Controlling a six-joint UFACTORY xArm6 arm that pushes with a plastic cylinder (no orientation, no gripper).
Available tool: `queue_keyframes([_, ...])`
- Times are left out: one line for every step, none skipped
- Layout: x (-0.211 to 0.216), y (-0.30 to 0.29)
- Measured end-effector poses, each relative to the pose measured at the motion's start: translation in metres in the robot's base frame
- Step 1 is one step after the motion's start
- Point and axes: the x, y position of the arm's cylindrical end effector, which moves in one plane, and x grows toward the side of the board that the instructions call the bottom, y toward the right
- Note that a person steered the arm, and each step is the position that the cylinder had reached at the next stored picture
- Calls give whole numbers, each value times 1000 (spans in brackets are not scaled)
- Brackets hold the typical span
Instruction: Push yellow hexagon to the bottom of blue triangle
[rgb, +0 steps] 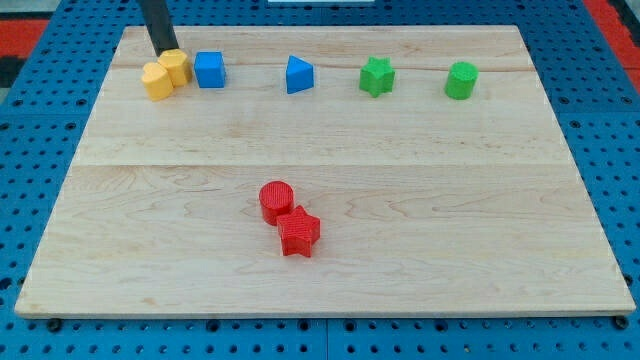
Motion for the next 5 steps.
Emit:
queue_keyframes([1,-8])
queue_keyframes([11,-27])
queue_keyframes([37,-43])
queue_keyframes([71,-36])
queue_keyframes([108,12])
